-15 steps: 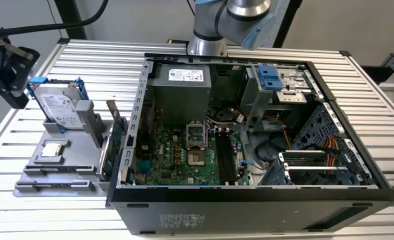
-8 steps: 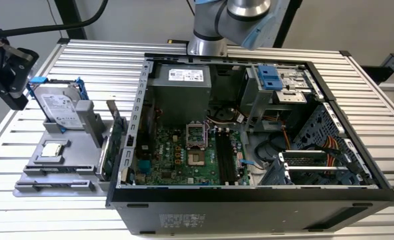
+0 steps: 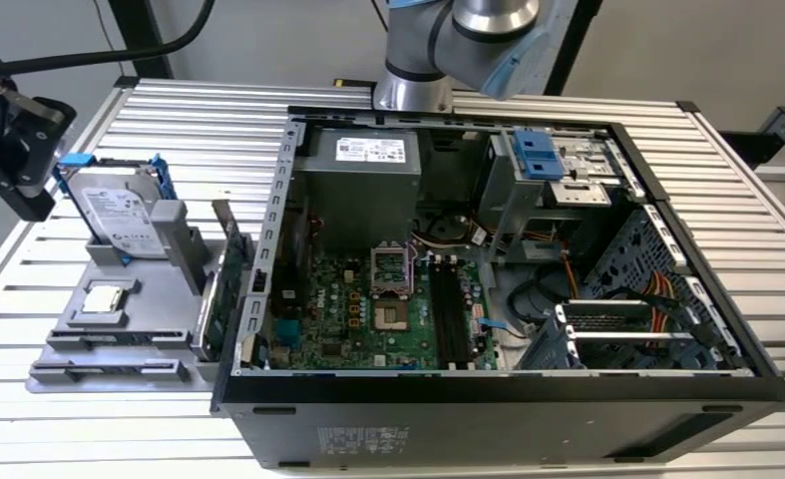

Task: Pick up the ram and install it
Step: 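Pick up the ram and move it above insertion slot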

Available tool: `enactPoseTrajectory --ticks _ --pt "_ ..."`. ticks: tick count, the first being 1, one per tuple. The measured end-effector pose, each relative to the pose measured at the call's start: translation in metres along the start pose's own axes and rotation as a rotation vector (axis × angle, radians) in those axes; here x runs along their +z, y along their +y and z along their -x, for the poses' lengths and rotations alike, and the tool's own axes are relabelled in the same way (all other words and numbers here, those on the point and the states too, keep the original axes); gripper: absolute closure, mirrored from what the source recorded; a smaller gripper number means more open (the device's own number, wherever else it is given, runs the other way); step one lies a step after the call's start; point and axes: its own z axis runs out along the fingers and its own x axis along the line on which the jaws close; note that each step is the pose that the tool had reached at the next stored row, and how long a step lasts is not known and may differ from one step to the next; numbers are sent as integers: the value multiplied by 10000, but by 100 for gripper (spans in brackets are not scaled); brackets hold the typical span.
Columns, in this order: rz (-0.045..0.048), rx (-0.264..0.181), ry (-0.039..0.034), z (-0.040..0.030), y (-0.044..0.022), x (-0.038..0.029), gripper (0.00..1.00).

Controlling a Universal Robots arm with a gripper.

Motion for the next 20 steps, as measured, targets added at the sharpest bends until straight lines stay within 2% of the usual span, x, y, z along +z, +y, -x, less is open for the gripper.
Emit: enactPoseTrajectory --ticks 10,16,20 --pt "1 0 2 1 -32 3 100" --pt "0 0 3 6 -161 -1 100" --pt "-1 1 3 6 -196 0 100"
